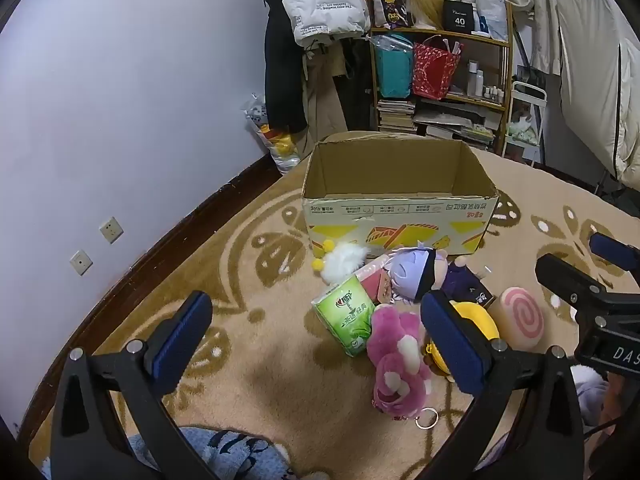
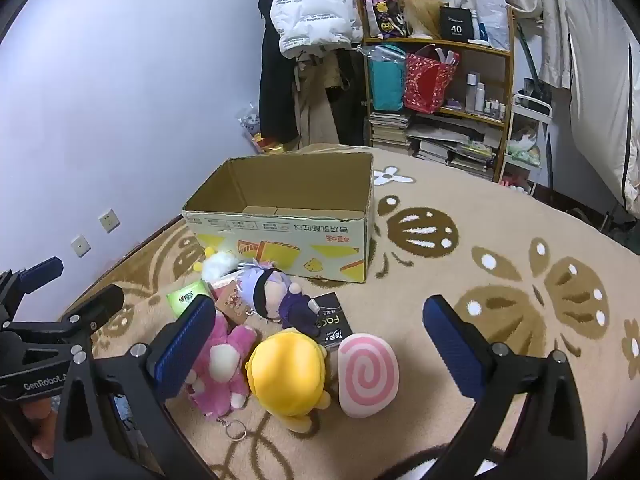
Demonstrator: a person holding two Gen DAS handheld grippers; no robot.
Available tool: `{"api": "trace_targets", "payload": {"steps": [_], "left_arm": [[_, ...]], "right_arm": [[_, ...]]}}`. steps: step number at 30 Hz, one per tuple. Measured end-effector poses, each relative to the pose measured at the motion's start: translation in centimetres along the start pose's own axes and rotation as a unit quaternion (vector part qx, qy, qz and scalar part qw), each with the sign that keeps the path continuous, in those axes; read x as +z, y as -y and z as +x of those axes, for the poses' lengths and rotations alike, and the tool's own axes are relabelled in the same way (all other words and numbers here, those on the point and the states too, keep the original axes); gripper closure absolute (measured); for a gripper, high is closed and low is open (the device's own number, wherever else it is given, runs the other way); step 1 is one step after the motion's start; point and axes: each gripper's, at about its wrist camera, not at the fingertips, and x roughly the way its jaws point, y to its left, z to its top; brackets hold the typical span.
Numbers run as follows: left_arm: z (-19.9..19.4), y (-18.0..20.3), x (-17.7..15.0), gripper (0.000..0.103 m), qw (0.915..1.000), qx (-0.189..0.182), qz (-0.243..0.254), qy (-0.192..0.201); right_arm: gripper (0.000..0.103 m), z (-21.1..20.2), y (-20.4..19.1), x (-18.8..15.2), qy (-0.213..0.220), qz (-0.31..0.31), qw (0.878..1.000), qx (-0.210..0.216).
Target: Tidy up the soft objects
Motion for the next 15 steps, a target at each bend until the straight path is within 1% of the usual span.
{"api": "trace_targets", "payload": {"steps": [2,4,15], "left_arm": [[0.01,0.01,0.01,0.000,1.0000,0.002,0.003,-0.002],[0.00,0.01,0.01,0.000,1.0000,0.004,0.004,0.000],[-0.05,-0.06,0.24,0.000,1.0000,-0.001,0.002,0.002]], "right_arm": [[0.000,-0.05,0.02,-0.02,0.003,0.000,1.000,0.003],[0.000,0.06,-0.02,0.01,-0.006,-0.002,1.000,-0.003],[0.000,-0.01,-0.04,0.00,-0.004,-0.004,1.000,-0.005]]}}
